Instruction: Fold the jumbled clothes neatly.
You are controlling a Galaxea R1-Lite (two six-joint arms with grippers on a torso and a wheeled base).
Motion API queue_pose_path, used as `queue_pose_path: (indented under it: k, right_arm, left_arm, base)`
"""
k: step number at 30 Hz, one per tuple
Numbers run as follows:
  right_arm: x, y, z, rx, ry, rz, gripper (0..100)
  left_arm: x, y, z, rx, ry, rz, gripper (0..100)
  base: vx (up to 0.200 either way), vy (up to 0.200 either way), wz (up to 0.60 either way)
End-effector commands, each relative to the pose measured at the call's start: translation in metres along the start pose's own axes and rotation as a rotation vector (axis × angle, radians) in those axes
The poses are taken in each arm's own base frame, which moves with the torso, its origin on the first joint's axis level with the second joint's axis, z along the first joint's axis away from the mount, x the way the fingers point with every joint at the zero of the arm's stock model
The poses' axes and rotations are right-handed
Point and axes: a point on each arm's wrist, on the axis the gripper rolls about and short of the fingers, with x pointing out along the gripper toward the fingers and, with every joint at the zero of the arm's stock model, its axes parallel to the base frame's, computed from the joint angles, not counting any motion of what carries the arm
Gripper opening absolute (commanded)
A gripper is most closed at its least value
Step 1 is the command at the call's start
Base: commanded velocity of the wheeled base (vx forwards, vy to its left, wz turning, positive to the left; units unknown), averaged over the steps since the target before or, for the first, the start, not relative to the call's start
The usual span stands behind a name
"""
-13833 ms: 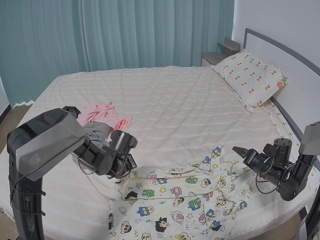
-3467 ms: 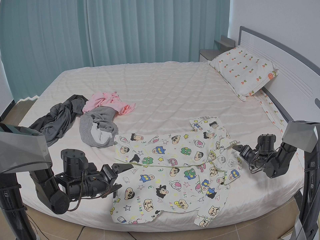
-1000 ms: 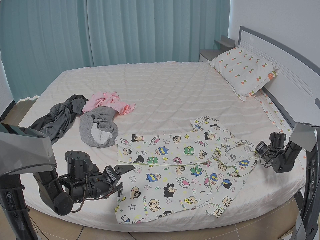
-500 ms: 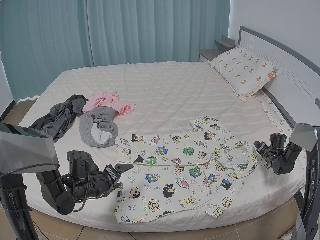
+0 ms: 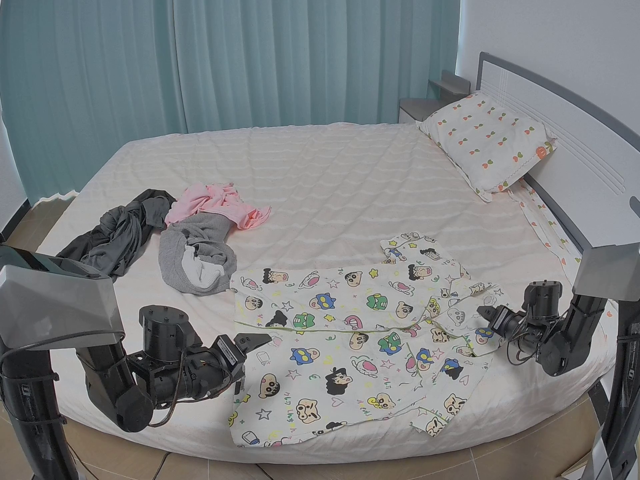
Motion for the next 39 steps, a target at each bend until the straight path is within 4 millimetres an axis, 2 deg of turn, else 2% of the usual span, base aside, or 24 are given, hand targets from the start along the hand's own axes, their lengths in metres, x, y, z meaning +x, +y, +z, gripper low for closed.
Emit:
queue_pose_path:
  k: [1,8,9,15,17,30,35,39]
  right_arm:
    - [-0.026,0.008,-0.02,-0.088,0.111,0.065,100]
    - [-0.029,0.001,-0.031,-0.142,0.18,0.08,100]
    - [-0.029,-0.002,-0.039,-0.169,0.225,0.087,100]
    - [-0.025,-0.002,-0.062,-0.254,0.318,0.126,100]
    - [-0.024,0.005,-0.073,-0.288,0.328,0.162,100]
    - [-0.021,0.012,-0.075,-0.354,0.364,0.216,100]
    - [-0.001,0.004,-0.074,-0.346,0.356,0.185,100]
    - [0.001,0.004,-0.074,-0.356,0.333,0.195,100]
  left_arm:
    - [0.001,0.0,-0.001,0.0,0.003,0.001,100]
    - [0.001,0.0,-0.001,0.001,0.003,0.002,100]
    - [0.001,0.0,-0.001,0.001,0.003,0.002,100]
    - [0.001,0.0,-0.001,0.001,0.003,0.002,100]
    - [0.001,0.0,-0.001,0.001,0.003,0.002,100]
    - [0.001,0.0,-0.001,0.001,0.003,0.002,100]
    - [0.001,0.0,-0.001,0.003,0.003,0.002,100]
    - [0.001,0.0,-0.001,0.003,0.003,0.001,100]
  base:
    - [-0.2,0.0,0.0]
    - [0.0,0.0,0.0]
    - [0.0,0.0,0.0]
    - [0.0,0.0,0.0]
    - [0.0,0.0,0.0]
    - [0.0,0.0,0.0]
    - [0.0,0.0,0.0]
    - [0.0,0.0,0.0]
